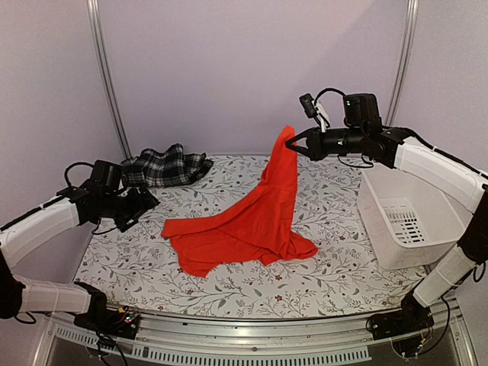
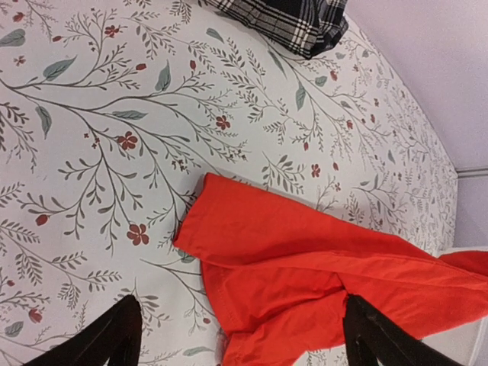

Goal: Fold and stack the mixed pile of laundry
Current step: Pick up the crumpled T-shirt from the center of the board.

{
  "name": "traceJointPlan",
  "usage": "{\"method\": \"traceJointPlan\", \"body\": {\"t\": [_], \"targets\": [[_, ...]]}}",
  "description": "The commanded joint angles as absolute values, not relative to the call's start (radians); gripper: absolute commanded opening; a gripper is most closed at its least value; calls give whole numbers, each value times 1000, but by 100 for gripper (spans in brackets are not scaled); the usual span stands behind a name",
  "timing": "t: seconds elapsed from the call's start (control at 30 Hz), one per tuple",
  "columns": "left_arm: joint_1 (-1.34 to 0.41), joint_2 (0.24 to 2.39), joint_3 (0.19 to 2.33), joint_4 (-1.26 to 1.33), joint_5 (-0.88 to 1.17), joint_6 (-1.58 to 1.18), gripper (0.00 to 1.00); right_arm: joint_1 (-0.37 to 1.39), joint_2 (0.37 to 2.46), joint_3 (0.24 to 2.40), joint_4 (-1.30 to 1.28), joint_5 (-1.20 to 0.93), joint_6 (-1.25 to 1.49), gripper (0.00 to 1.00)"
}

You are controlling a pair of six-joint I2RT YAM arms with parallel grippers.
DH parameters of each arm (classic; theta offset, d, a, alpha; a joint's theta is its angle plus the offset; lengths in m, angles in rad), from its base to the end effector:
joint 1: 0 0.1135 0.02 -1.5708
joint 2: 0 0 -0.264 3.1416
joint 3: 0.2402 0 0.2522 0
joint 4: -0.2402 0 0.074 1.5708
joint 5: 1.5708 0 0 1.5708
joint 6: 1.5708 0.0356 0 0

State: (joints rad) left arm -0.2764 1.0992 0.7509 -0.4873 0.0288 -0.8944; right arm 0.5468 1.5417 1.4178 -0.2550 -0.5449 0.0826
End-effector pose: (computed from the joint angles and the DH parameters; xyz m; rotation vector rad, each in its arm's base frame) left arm 0.2155 -0.0622 0.2402 -0.7431 2.3731 -0.5590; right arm 0.2978 0.2029 0.3680 -0.8186 1.8361 0.9394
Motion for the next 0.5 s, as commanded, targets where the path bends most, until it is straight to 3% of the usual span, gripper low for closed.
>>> {"method": "traceJointPlan", "body": {"t": [0.0, 0.37, 0.47], "targets": [[-271, 1093, 697, -434, 98, -793, 87, 532, 1536, 1454, -302, -480, 79, 0], [-271, 1287, 618, -263, 163, -925, 67, 454, 1565, 1464, -316, -517, 121, 0], [-270, 1350, 625, -234, 160, -981, 56, 455, 1575, 1465, -317, -521, 125, 0]]}}
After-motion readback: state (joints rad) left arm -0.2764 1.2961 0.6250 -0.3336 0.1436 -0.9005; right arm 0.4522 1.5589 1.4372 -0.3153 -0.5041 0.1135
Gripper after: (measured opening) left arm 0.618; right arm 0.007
